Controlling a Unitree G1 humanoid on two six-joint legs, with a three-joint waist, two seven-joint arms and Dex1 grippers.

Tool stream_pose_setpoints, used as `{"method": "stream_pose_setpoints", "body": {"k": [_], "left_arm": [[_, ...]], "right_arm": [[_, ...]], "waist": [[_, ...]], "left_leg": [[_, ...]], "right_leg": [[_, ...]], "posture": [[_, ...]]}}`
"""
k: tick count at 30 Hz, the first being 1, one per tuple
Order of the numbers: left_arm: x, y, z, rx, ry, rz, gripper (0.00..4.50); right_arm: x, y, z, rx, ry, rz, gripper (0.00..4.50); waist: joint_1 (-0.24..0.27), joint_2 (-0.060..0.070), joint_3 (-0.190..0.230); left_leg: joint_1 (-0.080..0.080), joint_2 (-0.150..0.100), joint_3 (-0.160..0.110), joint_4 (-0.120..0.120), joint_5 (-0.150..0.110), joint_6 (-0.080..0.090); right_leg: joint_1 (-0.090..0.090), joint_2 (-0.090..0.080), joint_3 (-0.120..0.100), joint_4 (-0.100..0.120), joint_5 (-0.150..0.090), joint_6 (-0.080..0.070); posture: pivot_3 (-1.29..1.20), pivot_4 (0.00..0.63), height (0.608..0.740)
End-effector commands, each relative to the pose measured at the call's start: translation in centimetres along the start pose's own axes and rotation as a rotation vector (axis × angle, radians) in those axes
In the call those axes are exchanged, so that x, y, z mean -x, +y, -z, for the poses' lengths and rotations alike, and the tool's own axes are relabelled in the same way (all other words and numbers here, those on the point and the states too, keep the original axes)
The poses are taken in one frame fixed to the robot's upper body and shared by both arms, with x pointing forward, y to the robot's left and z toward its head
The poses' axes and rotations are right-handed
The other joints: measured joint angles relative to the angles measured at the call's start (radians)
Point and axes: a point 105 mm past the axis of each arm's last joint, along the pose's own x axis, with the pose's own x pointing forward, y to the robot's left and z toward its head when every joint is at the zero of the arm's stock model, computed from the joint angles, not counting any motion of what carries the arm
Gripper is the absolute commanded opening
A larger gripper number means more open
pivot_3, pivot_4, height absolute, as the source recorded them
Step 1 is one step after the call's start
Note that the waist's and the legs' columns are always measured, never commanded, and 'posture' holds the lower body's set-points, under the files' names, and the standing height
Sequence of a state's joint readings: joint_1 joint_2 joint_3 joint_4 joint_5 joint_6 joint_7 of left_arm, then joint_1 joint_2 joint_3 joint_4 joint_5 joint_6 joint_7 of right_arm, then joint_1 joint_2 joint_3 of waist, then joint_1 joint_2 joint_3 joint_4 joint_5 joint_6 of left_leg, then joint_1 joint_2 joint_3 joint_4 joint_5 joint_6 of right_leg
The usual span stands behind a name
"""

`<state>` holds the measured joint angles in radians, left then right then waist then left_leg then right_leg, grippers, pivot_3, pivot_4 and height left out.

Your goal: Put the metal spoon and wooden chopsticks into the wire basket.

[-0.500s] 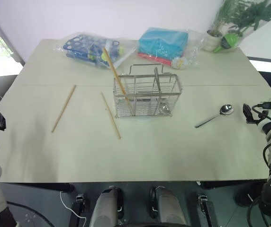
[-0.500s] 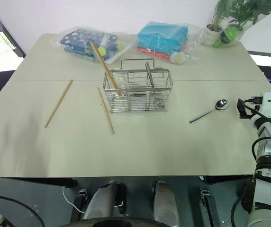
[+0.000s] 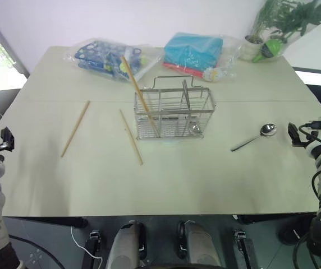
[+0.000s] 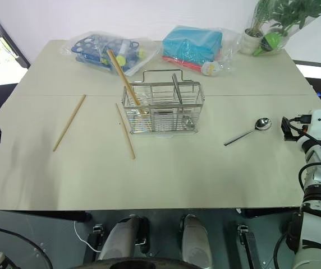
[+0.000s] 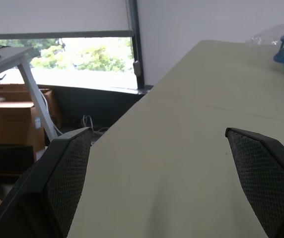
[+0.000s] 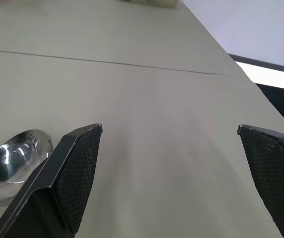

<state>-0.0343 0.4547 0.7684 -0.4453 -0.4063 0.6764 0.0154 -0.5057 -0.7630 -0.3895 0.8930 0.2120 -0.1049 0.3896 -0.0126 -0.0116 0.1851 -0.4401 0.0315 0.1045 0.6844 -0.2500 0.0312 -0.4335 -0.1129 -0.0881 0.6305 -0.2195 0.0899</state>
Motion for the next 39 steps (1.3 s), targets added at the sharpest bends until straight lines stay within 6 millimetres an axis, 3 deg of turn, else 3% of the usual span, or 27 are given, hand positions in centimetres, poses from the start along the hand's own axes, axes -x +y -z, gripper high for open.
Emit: {"method": "stream_pose_setpoints", "body": {"k": [1, 11, 13, 16, 18, 22, 24, 28, 33, 35, 39], "left_arm": [[0.0, 0.2, -1.3, -0.020, -0.041, 0.000, 4.48], [-0.6, -0.7, -2.2, -0.001, -0.049, 0.069, 4.48], [-0.6, -1.8, -3.5, -0.001, -0.072, 0.141, 4.48], [0.2, -5.5, -6.0, -0.014, -0.114, 0.387, 4.48], [1.4, -8.3, -7.4, 0.029, -0.113, 0.592, 4.48], [7.0, -14.6, -9.1, -0.045, -0.055, 1.137, 4.48], [9.8, -16.5, -8.7, -0.122, 0.005, 1.355, 4.48], [13.2, -19.0, -7.9, -0.173, 0.083, 1.653, 4.48], [13.4, -21.8, -8.0, -0.154, 0.074, 1.790, 4.48], [13.4, -22.9, -8.3, -0.132, 0.059, 1.827, 4.48], [13.6, -24.2, -8.4, -0.132, 0.041, 1.879, 4.48]], "right_arm": [[0.3, -1.5, -1.6, 0.010, -0.057, 0.037, 4.50], [0.2, -1.8, -2.1, 0.024, -0.066, 0.039, 4.50], [0.0, -1.9, -2.9, 0.046, -0.074, 0.029, 4.50], [-0.5, -1.9, -5.2, 0.097, -0.109, -0.017, 4.50], [-0.8, -1.6, -6.9, 0.135, -0.134, -0.073, 4.50], [-1.5, 0.1, -11.3, 0.257, -0.182, -0.252, 4.50], [-1.8, 1.0, -13.2, 0.313, -0.200, -0.324, 4.50], [-2.0, 3.6, -16.1, 0.481, -0.206, -0.482, 4.50], [-1.4, 7.1, -14.9, 0.823, -0.081, -0.757, 4.50], [-0.8, 7.7, -13.0, 1.031, 0.020, -0.873, 4.50], [-0.3, 8.4, -11.3, 1.245, 0.152, -1.004, 4.50]], "waist": [[0.000, 0.000, 0.000], [0.001, 0.000, 0.000], [0.001, 0.000, 0.000], [-0.001, 0.000, 0.000], [-0.002, 0.000, 0.000], [-0.006, 0.001, 0.001], [-0.008, 0.003, 0.002], [-0.009, 0.007, 0.003], [0.000, 0.007, 0.003], [0.001, 0.007, 0.003], [-0.004, 0.007, 0.003]], "left_leg": [[0.000, 0.000, 0.000, 0.000, 0.000, 0.000], [0.000, 0.000, 0.000, 0.000, 0.000, 0.000], [0.000, 0.000, 0.000, 0.000, 0.001, -0.001], [0.000, 0.000, 0.000, 0.000, 0.001, -0.002], [0.000, 0.000, 0.000, 0.000, 0.001, -0.002], [0.000, 0.000, 0.000, 0.000, 0.002, -0.004], [0.000, 0.000, 0.000, -0.001, 0.002, -0.004], [0.000, 0.000, 0.001, -0.002, 0.003, -0.005], [0.000, -0.001, 0.000, -0.001, 0.003, -0.005], [0.000, -0.001, 0.000, -0.001, 0.003, -0.005], [-0.001, -0.002, 0.001, -0.001, 0.003, -0.005]], "right_leg": [[0.000, 0.000, 0.000, 0.000, 0.000, 0.000], [0.000, 0.000, 0.000, 0.000, 0.000, 0.000], [0.000, 0.000, 0.000, 0.000, 0.000, 0.000], [0.000, 0.000, 0.000, 0.000, 0.000, 0.000], [0.000, 0.000, 0.000, 0.000, 0.000, 0.000], [-0.001, 0.000, 0.000, 0.000, 0.000, 0.000], [-0.001, 0.000, 0.000, 0.000, 0.000, 0.000], [-0.002, 0.001, 0.000, 0.000, -0.001, -0.001], [-0.001, 0.001, 0.000, 0.000, 0.000, 0.000], [-0.001, 0.001, 0.000, 0.000, 0.000, 0.000], [-0.001, 0.000, 0.001, 0.000, 0.000, 0.001]], "posture": [[0.00, 0.150, 0.715], [0.00, 0.150, 0.715], [0.00, 0.150, 0.715], [0.00, 0.150, 0.715], [0.00, 0.150, 0.715], [0.00, 0.150, 0.715], [0.00, 0.150, 0.715], [0.00, 0.150, 0.715], [0.00, 0.150, 0.715], [0.00, 0.150, 0.715], [0.00, 0.150, 0.715]]}}
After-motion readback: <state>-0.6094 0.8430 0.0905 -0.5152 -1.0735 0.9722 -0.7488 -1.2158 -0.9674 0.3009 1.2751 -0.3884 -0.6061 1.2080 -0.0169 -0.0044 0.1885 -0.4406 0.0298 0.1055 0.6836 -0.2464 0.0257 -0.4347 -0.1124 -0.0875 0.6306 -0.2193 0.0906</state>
